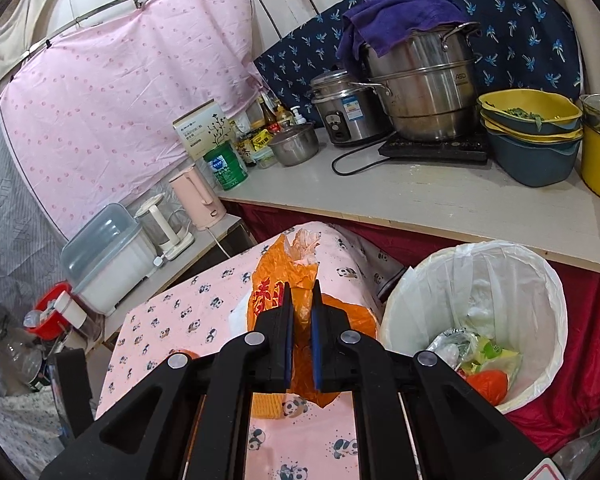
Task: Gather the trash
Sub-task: 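Release the orange bag with the left tool and grasp the white paper towel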
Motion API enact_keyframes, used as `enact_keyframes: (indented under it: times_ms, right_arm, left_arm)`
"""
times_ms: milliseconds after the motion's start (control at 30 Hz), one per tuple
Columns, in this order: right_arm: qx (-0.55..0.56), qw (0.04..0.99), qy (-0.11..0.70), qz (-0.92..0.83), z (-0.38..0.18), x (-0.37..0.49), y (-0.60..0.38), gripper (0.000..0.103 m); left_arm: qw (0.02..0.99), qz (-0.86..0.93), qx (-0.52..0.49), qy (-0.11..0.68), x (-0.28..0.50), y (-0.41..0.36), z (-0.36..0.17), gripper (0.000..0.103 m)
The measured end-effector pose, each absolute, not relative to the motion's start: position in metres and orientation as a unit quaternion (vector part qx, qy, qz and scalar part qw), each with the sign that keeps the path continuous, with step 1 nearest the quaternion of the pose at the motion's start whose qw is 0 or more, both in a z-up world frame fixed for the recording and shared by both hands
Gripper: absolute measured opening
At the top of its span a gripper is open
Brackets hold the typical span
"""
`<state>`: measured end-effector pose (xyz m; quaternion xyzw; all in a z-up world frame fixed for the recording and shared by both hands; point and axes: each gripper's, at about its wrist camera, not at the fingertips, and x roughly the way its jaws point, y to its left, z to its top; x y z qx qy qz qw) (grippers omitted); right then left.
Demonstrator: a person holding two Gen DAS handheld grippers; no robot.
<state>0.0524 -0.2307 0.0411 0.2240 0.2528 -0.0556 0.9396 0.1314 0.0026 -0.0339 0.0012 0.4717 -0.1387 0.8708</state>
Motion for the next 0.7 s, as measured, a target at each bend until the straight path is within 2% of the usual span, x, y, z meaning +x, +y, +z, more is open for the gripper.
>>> enact_keyframes:
  times_ms: [267,467,500,567,700]
  right_arm:
    - [0.224,0.946,0.230,-0.052,0.062,0.055,-0.236,0.007]
    - [0.231,0.942,0.234,-0.065,0.056,0.059,-0.252,0.007]
    - [0.233,0.941,0.235,-0.067,0.054,0.059,-0.255,0.007]
    - [0.236,0.939,0.239,-0.073,0.048,0.060,-0.262,0.007]
    - [0.246,0.932,0.250,-0.088,0.033,0.064,-0.280,0.007]
  left_arm:
    - [0.879,-0.159,0.014,0.450,0.131,-0.018,-0.019,0.049]
    - [0.872,-0.179,0.022,0.455,0.141,-0.042,-0.021,0.051]
    - [0.872,-0.184,0.023,0.452,0.144,-0.047,-0.021,0.052]
    - [0.874,-0.204,0.031,0.440,0.150,-0.059,-0.020,0.063]
    - [0.868,-0.250,0.065,0.424,0.164,-0.090,-0.029,0.064]
